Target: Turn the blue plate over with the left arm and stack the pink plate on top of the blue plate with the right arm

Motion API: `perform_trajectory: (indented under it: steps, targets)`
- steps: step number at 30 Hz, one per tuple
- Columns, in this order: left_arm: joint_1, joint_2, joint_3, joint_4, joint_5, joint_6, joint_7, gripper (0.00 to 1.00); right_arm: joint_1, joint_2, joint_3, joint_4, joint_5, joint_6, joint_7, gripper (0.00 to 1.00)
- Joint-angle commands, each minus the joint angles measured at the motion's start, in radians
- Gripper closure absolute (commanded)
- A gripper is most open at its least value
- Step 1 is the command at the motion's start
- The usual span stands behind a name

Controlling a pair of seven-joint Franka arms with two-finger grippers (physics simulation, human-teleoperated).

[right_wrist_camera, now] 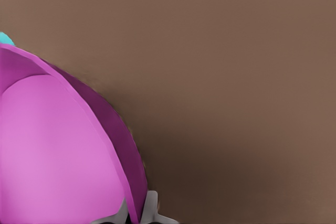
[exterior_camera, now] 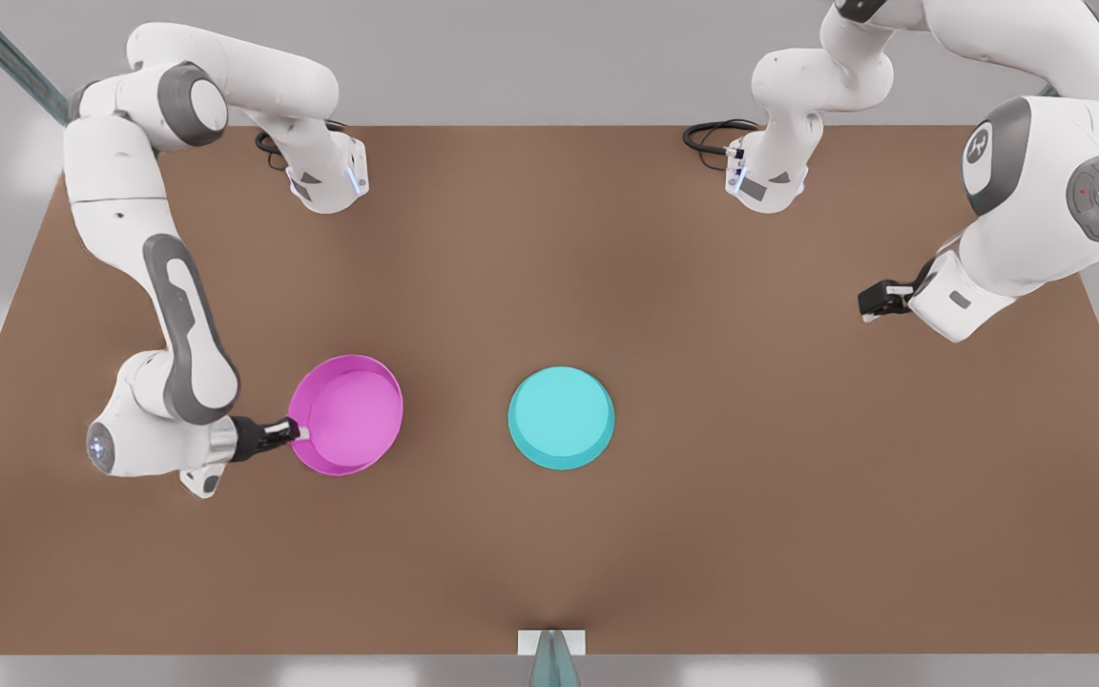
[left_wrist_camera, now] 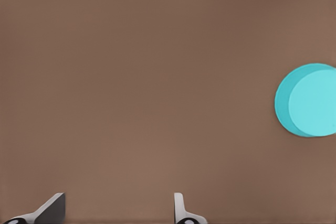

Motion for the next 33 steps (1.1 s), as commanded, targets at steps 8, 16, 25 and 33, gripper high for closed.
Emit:
perform_trajectory:
  steps: [8, 16, 25, 33]
  targets:
    - [0.0, 0.001, 0.0, 0.0, 0.002, 0.002, 0.039, 0.0, 0.31, 0.021, -0.009, 0.044, 0.107, 0.088, 1.089, 0.79]
    - [0.0, 0.004, -0.001, 0.02, 0.001, -0.004, 0.039, 0.0, 0.57, 0.045, -0.143, 0.072, 0.107, 0.222, 1.253, 0.79]
    - [0.0, 0.049, 0.0, 0.02, -0.007, -0.041, 0.069, 0.0, 0.684, 0.085, -0.163, 0.116, 0.105, 0.324, 1.314, 0.79]
    - [-0.001, 0.069, -0.001, 0.013, -0.033, -0.063, 0.068, 0.0, 0.678, 0.058, -0.163, 0.078, 0.105, 0.358, 1.302, 0.4]
